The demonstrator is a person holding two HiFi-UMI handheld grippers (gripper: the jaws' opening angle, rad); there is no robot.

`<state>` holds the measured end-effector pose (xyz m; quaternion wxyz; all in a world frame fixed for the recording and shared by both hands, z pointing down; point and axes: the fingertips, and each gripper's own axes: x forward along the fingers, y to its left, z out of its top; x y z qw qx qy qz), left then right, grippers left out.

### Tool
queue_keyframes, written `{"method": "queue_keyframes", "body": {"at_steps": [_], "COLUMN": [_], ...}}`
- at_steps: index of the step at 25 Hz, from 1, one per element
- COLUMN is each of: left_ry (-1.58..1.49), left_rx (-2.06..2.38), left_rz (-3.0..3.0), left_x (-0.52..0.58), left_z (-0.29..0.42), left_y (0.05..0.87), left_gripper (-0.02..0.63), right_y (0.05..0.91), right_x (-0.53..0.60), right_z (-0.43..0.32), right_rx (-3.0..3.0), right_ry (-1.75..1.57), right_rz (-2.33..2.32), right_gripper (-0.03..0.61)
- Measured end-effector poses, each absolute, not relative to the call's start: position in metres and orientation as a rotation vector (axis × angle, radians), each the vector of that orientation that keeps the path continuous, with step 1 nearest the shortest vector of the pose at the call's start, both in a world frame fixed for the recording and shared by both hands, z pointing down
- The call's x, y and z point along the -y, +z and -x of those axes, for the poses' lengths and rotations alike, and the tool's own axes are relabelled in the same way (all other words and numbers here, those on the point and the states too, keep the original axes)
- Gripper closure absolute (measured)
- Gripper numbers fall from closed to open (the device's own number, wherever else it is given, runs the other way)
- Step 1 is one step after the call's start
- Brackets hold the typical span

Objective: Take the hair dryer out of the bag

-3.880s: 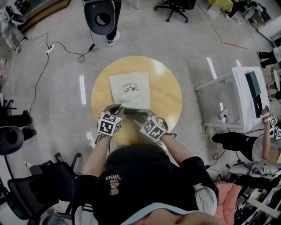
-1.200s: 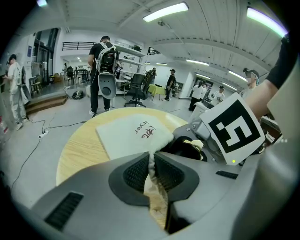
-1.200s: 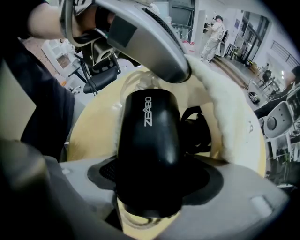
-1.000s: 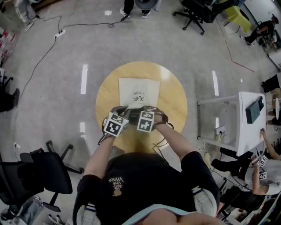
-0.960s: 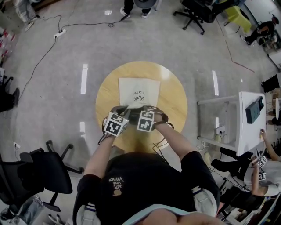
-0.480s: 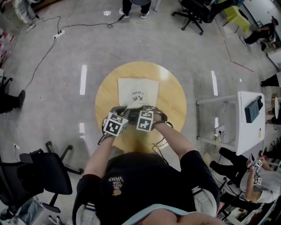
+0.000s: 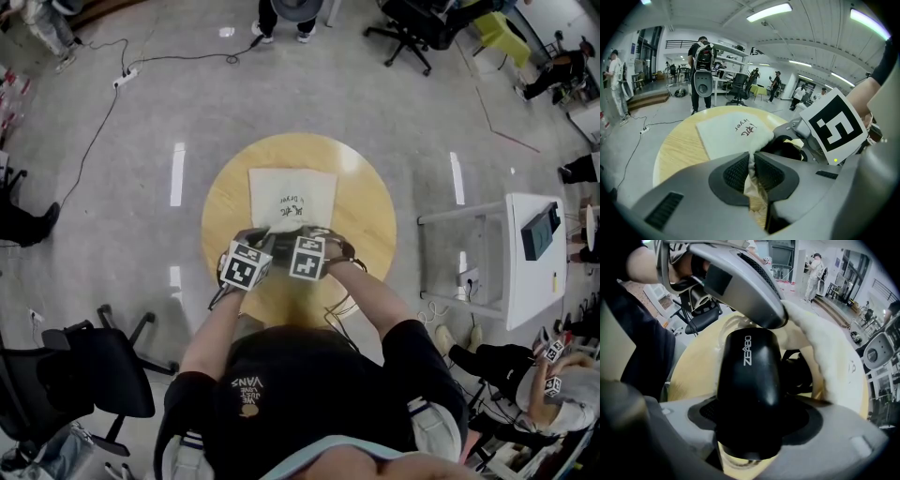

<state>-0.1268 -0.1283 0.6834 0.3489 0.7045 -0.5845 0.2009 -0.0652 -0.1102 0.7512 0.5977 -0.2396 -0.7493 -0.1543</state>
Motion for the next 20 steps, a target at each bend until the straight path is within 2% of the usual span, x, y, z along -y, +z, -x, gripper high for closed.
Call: {"method": "queue_keyframes", "body": {"at_steps": [20], "left_ry": [0.516], "left_rx": [1.486], "left_rz": [-1.839], "left_x": [0.121], "left_z": [0.13], "left_y": [0.679], "left_gripper": [0.571], "right_y": [0.715], "right_x": [0.083], "right_z": [0.055], "right_rx": [1.845], "right_ry": [-0.175], "right_rz": [0.634], "right_gripper": [0.229]}}
